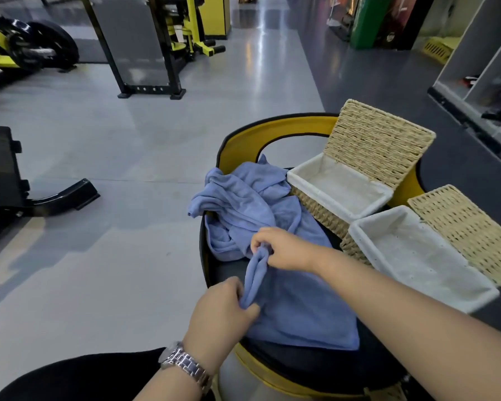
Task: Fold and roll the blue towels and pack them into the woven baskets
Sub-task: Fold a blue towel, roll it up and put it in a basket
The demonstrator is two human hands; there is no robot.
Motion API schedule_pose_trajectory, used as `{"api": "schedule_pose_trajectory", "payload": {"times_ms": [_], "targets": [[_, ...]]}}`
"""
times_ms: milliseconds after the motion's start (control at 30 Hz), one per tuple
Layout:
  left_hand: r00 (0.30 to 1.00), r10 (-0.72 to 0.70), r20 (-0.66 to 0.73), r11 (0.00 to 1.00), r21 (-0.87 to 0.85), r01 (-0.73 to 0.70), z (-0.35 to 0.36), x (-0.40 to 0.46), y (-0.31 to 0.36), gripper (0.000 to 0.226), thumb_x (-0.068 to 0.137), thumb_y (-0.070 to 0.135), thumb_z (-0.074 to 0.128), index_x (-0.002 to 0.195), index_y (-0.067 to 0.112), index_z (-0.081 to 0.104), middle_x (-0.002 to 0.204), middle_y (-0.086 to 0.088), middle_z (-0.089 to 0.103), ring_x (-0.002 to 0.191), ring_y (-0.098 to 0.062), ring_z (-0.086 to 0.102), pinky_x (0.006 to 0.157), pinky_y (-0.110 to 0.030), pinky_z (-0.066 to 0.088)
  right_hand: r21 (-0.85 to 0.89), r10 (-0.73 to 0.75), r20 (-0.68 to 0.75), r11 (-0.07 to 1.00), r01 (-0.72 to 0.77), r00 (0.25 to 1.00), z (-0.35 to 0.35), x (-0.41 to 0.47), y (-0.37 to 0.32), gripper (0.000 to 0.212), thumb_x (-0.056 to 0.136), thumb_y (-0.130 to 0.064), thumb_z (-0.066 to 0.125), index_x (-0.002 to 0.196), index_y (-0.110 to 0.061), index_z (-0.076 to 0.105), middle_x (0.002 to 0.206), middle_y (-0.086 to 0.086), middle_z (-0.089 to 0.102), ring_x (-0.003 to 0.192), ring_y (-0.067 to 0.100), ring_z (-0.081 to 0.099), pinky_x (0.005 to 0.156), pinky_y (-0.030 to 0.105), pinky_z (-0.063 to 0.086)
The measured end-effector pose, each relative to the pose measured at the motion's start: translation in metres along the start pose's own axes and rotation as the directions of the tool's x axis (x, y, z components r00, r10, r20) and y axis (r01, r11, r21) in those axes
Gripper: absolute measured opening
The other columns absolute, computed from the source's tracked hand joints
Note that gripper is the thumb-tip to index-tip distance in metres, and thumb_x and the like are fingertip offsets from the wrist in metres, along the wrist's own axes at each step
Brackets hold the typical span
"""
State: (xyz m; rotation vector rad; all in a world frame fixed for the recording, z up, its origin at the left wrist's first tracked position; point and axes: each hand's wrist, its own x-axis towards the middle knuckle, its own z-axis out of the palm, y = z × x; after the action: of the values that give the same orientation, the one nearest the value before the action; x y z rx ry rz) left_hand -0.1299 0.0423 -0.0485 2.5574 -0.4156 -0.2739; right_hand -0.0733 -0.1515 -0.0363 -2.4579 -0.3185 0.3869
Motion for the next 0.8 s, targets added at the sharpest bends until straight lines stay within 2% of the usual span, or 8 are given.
{"api": "schedule_pose_trajectory", "payload": {"times_ms": [133, 333, 433, 500, 567, 633, 700, 800], "targets": [[0.964, 0.267, 0.008, 0.961, -0.081, -0.265, 0.018, -0.016, 0.046, 0.019, 0.064, 0.023, 0.059, 0.073, 0.015, 0.044, 0.07, 0.004, 0.049, 0.065, -0.017, 0.045, 0.057, -0.03, 0.034, -0.035, 0.035, -0.095, 0.999, -0.039, 0.995, -0.026, -0.058, 0.033, 0.014, 0.074, 0.003, 0.05, 0.077, -0.01, 0.054, 0.08, 0.011, 0.055, 0.074, 0.021, 0.048, 0.068, 0.037, 0.041], [0.914, 0.393, 0.097, 0.919, -0.072, -0.388, 0.075, -0.024, 0.094, 0.022, 0.078, 0.035, 0.059, 0.087, 0.024, 0.042, 0.089, 0.008, 0.049, 0.084, -0.016, 0.05, 0.067, -0.027, 0.038, -0.369, -0.001, -0.249, 0.925, -0.094, 0.968, -0.036, -0.123, 0.08, 0.027, 0.07, 0.004, 0.052, 0.074, -0.021, 0.062, 0.078, -0.005, 0.042, 0.079, 0.018, 0.04, 0.069, 0.032, 0.032], [0.864, 0.434, 0.254, 0.888, 0.039, -0.457, 0.102, -0.028, 0.097, 0.048, 0.075, 0.057, 0.043, 0.11, 0.025, 0.047, 0.11, 0.002, 0.051, 0.104, -0.02, 0.05, 0.084, -0.037, 0.047, -0.535, -0.027, -0.249, 0.837, -0.115, 0.968, -0.026, -0.135, 0.094, 0.028, 0.069, -0.006, 0.045, 0.075, -0.025, 0.065, 0.08, -0.002, 0.053, 0.086, 0.024, 0.048, 0.074, 0.031, 0.028], [0.812, 0.473, 0.342, 0.822, 0.162, -0.546, 0.115, -0.03, 0.092, 0.064, 0.068, 0.06, 0.028, 0.117, 0.024, 0.05, 0.113, -0.003, 0.049, 0.107, -0.026, 0.048, 0.087, -0.041, 0.048, -0.627, -0.032, -0.207, 0.771, -0.108, 0.978, -0.02, -0.138, 0.1, 0.038, 0.068, -0.015, 0.035, 0.077, -0.026, 0.07, 0.081, -0.003, 0.058, 0.089, 0.024, 0.051, 0.078, 0.032, 0.026], [0.785, 0.526, 0.327, 0.755, 0.245, -0.608, 0.124, -0.031, 0.085, 0.058, 0.069, 0.055, 0.029, 0.111, 0.028, 0.058, 0.105, -0.001, 0.052, 0.096, -0.024, 0.053, 0.077, -0.036, 0.054, -0.711, 0.031, -0.122, 0.694, -0.11, 0.992, -0.012, -0.14, 0.102, 0.031, 0.067, -0.02, 0.044, 0.075, -0.029, 0.073, 0.076, -0.007, 0.058, 0.082, 0.023, 0.056, 0.078, 0.033, 0.026], [0.784, 0.551, 0.287, 0.746, 0.252, -0.616, 0.128, -0.03, 0.079, 0.043, 0.069, 0.052, 0.037, 0.098, 0.035, 0.064, 0.093, 0.006, 0.054, 0.082, -0.016, 0.058, 0.064, -0.025, 0.055, -0.774, 0.056, -0.087, 0.625, -0.103, 0.995, -0.003, -0.139, 0.108, 0.018, 0.068, -0.03, 0.055, 0.075, -0.028, 0.071, 0.074, -0.008, 0.06, 0.08, 0.022, 0.058, 0.076, 0.035, 0.025], [0.768, 0.582, 0.269, 0.73, 0.244, -0.639, 0.127, -0.029, 0.074, 0.037, 0.068, 0.052, 0.039, 0.09, 0.038, 0.065, 0.087, 0.01, 0.054, 0.077, -0.011, 0.058, 0.059, -0.017, 0.051, -0.765, 0.104, -0.015, 0.639, -0.078, 0.994, 0.002, -0.137, 0.108, 0.02, 0.077, -0.036, 0.06, 0.088, -0.022, 0.069, 0.088, -0.002, 0.062, 0.093, 0.026, 0.055, 0.082, 0.036, 0.025], [0.743, 0.614, 0.266, 0.681, 0.297, -0.669, 0.117, -0.023, 0.065, 0.032, 0.069, 0.054, 0.042, 0.071, 0.035, 0.067, 0.077, 0.013, 0.054, 0.069, -0.01, 0.057, 0.055, -0.019, 0.046, -0.744, 0.245, 0.044, 0.655, -0.132, 0.968, 0.002, -0.135, 0.097, 0.027, 0.09, -0.032, 0.051, 0.108, -0.016, 0.064, 0.11, 0.006, 0.061, 0.111, 0.028, 0.046, 0.093, 0.039, 0.027]]}}
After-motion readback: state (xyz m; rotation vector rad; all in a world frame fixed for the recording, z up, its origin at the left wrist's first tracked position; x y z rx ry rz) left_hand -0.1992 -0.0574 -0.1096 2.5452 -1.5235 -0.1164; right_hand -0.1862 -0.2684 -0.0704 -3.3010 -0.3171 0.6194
